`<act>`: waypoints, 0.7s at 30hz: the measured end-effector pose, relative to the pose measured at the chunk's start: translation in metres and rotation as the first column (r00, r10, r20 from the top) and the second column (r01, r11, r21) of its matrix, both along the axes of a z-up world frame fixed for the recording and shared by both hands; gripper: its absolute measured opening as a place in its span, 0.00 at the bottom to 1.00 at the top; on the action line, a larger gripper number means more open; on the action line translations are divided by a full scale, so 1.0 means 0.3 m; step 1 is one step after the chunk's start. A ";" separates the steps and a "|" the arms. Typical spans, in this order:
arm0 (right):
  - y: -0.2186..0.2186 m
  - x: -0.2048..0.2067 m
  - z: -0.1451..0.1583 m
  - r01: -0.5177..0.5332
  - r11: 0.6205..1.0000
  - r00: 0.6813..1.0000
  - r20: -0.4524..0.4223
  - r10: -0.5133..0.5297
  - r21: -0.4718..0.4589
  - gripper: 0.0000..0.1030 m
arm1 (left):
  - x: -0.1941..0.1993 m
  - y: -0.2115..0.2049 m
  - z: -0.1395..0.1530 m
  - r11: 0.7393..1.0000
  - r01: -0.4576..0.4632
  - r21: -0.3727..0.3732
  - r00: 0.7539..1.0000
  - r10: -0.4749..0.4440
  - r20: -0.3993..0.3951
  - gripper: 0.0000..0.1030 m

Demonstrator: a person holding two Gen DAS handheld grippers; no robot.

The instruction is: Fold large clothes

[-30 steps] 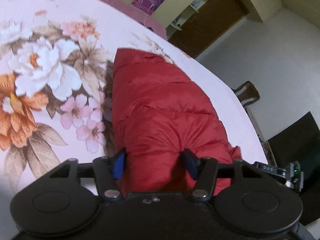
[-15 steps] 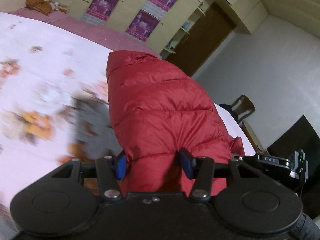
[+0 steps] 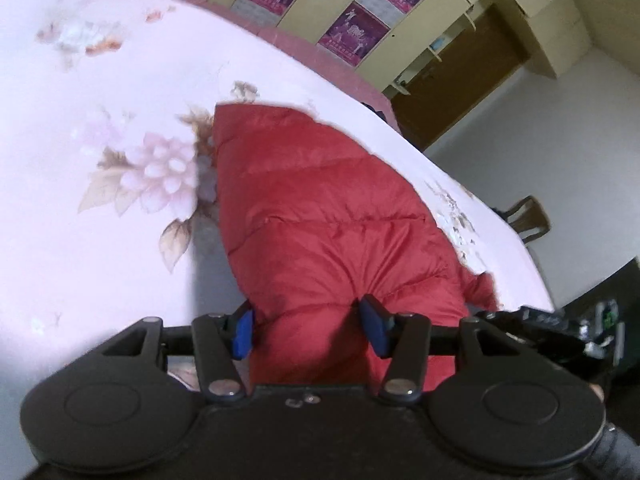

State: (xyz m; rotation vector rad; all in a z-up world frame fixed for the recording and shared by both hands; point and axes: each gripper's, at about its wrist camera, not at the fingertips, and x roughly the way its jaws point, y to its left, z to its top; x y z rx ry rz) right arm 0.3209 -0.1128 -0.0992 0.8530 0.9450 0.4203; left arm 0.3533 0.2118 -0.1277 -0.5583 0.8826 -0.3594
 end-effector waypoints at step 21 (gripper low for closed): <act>0.342 0.182 0.165 -0.180 0.872 0.922 0.231 0.311 -0.455 0.27 | 0.282 -0.155 0.067 0.978 0.139 0.154 0.975 -0.163 0.151 0.51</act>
